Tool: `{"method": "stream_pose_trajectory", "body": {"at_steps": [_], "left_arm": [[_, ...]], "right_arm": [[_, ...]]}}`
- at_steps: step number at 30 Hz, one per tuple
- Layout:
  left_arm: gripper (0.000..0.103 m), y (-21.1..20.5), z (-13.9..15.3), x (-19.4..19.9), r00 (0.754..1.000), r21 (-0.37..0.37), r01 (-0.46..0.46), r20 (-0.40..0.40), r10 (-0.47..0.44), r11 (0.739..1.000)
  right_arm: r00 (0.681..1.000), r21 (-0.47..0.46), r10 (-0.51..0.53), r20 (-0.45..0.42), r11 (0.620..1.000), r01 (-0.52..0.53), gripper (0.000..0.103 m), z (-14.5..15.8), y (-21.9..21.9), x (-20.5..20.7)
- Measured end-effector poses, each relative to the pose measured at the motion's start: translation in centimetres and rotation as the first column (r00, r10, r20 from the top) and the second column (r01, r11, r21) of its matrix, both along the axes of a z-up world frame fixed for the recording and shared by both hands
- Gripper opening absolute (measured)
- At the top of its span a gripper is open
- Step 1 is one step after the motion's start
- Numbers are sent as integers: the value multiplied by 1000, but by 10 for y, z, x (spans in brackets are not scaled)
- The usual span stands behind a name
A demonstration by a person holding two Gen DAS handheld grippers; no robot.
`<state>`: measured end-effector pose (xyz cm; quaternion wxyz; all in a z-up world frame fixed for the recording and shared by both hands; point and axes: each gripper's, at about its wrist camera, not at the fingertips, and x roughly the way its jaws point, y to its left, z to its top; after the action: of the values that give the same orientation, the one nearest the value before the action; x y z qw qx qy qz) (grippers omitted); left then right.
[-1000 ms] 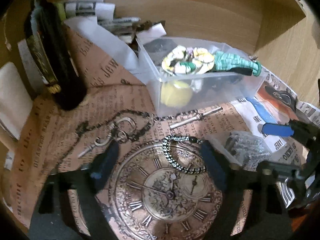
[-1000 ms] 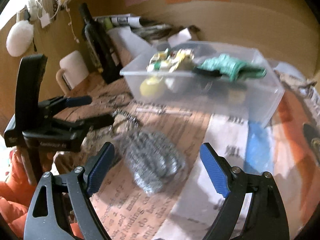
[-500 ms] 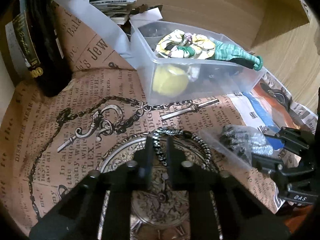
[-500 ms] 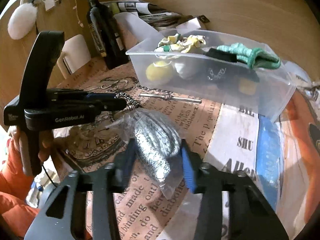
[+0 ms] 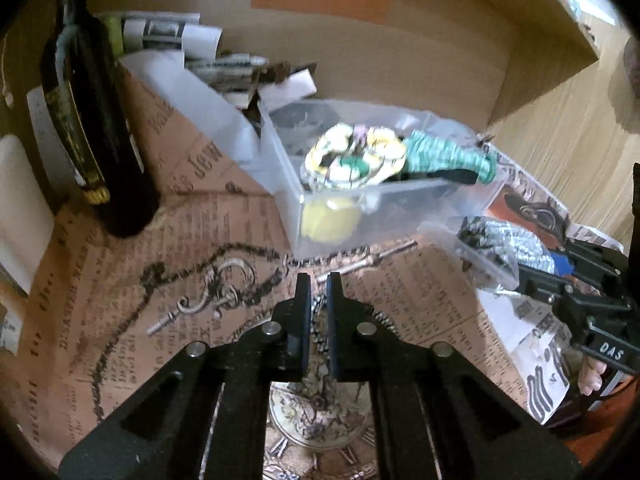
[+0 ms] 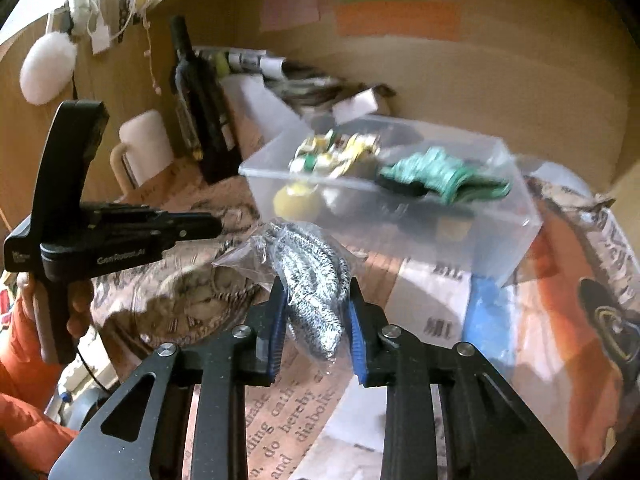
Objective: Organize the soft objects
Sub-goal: 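Lower the steel wool bag and chain into the box and release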
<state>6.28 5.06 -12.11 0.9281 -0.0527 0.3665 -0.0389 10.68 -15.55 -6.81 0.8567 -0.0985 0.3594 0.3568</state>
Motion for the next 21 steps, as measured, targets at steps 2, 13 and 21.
{"method": "stream_pose_trajectory", "body": {"at_steps": [2, 13, 21], "left_arm": [[7, -2, 3, 1, 1000, 7, 14, 2, -14, 1000], [30, -3, -28, 25, 993, -2, 32, -111, -32, 999], [8, -6, -40, 35, 989, -13, 52, -138, -53, 999]], "right_arm": [[1000, 10, -12, 18, 1000, 12, 25, 5, -2, 1], [997, 34, -56, 61, 998, 54, 25, 22, -15, 3], [993, 53, -86, 77, 995, 82, 25, 27, -21, 8]]}}
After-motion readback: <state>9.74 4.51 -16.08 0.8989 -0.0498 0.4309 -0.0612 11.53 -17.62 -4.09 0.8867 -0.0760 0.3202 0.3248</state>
